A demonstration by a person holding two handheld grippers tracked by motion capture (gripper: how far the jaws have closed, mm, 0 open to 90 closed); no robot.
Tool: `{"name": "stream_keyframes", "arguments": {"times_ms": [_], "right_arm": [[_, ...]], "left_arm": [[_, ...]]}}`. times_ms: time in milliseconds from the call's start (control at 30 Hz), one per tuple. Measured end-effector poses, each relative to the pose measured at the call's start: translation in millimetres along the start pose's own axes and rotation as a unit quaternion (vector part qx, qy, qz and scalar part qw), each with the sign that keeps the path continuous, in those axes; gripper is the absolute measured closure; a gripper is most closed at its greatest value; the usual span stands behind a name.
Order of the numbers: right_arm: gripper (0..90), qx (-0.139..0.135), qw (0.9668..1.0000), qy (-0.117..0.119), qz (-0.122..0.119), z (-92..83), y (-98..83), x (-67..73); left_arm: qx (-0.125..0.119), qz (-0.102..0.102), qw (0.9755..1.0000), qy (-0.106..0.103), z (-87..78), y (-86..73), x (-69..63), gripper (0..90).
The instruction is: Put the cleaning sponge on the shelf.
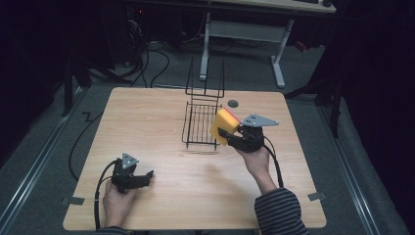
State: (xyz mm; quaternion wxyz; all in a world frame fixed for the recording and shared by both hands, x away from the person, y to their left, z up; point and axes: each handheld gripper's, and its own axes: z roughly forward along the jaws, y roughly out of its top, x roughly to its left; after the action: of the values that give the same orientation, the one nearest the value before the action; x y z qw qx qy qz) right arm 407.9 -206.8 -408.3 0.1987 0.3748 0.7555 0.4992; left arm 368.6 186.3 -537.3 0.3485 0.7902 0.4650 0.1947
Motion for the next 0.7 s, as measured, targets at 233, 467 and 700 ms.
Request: {"name": "stream_keyframes", "arguments": {"times_ms": [233,467,700], "right_arm": [[60.9,0.007,0.9999,-0.008,-0.003,13.5,3.3,-1.3],[61.0,0.019,0.9996,-0.019,-0.002,27.7,5.3,-3.4],[60.9,0.035,0.9989,-0.030,-0.010,45.3,6.9,-0.9]], "left_arm": [[0.000,0.000,1.0000,0.000,0.0,0.0,0.0,16.7],[0.000,0.000,1.0000,0.000,0.0,0.0,0.0,16.7],[0.000,0.001,1.0000,0.000,-0.1,0.0,0.0,16.7]]}}
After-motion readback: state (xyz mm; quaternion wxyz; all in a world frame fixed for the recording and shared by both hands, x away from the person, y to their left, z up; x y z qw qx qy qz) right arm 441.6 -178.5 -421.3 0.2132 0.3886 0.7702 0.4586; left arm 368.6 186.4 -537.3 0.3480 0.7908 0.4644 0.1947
